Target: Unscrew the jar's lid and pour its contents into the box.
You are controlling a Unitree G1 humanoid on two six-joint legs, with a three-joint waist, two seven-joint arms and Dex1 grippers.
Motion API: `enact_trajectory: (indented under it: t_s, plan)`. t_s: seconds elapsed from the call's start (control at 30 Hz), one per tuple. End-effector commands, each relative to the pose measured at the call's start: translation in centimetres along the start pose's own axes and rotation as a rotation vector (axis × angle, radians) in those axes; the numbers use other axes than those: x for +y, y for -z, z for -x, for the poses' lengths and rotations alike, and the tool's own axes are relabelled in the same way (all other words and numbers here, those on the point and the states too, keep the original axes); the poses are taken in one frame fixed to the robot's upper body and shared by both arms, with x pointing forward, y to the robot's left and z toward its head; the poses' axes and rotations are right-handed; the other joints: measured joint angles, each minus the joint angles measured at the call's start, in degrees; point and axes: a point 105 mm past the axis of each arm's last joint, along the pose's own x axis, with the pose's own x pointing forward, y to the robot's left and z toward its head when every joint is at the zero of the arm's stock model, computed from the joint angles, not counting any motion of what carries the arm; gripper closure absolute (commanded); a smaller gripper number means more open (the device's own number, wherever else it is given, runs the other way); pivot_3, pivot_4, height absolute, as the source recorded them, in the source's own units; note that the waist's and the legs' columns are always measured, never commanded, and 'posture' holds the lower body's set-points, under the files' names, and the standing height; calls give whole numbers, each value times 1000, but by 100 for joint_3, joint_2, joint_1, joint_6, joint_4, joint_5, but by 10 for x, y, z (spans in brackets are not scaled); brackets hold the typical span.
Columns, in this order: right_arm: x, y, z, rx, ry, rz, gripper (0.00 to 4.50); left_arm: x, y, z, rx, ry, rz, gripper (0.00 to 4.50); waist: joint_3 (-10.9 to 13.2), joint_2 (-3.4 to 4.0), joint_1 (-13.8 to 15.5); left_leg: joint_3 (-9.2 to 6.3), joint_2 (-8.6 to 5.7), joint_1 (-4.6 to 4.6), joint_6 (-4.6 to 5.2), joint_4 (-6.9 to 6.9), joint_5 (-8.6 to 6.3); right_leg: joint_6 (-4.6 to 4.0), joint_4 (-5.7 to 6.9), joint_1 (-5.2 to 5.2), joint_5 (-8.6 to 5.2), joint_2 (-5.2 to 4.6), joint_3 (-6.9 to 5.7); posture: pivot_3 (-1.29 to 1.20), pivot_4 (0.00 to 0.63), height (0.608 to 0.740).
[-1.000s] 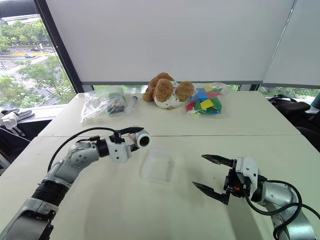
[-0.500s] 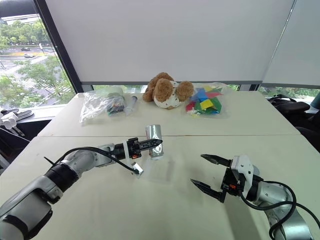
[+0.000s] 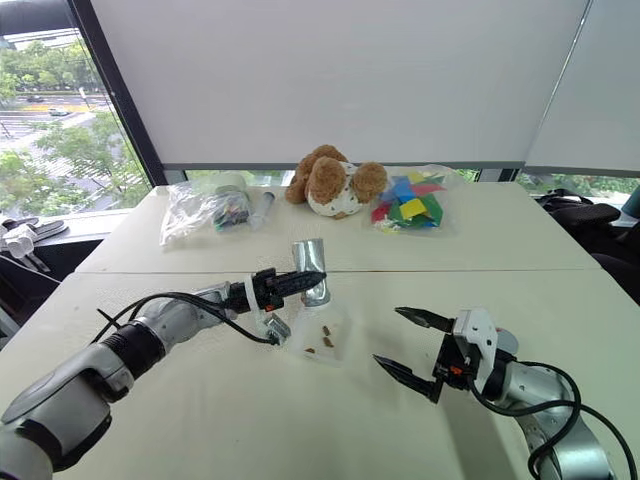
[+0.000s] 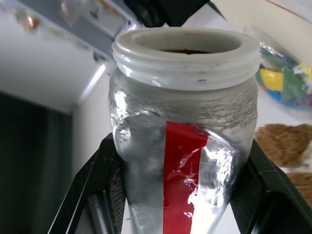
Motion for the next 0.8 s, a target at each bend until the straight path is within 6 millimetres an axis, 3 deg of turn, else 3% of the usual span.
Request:
enact_trajectory:
  t_s: [0.03,0.13,0.2,0.33,0.4,0.53,0.63,0.8]
  plan:
    - [0,-11,-4,-40,-13,32,44,19,26,15,115,-39,323,2403,-1,1,-7,1,1,0,0,0,0,-1,1,-2,1,0,1,0,150,740]
    - [-1,-15,-6,-60,-25,36,44,23,33,34,195,-37,793,2403,-3,5,-27,1,4,0,-2,-1,1,-6,2,-5,3,-1,1,0,150,740]
    - [-2,-16,-7,-65,-36,41,44,25,42,45,284,-50,1006,2403,-4,7,-20,3,3,1,-3,1,2,-11,2,-5,5,-6,1,0,150,740]
    - [-2,-20,-13,-95,-81,70,44,20,77,82,591,-85,1441,2403,-3,7,-46,1,3,-1,-2,6,1,-16,1,-3,8,-6,3,0,150,740]
    - [-1,-23,-15,-116,-103,72,44,17,75,98,661,-76,1671,2403,-4,7,-71,-5,3,-1,-1,9,2,-17,5,-3,8,-2,3,0,150,740]
    - [6,-35,-29,-209,-185,88,44,15,53,151,797,-162,2102,2403,-14,24,-203,-3,8,7,0,1,1,-19,5,-3,8,1,9,0,150,740]
    - [6,-41,-36,-260,-191,80,44,9,42,190,940,-291,2222,2403,-14,24,-186,-3,14,13,0,-4,1,-24,9,-4,5,10,14,0,150,740]
    - [7,-43,-40,-272,-217,84,44,6,43,269,1270,-554,1985,2403,-18,16,-95,-3,12,12,-2,3,2,-30,3,2,8,8,13,0,150,740]
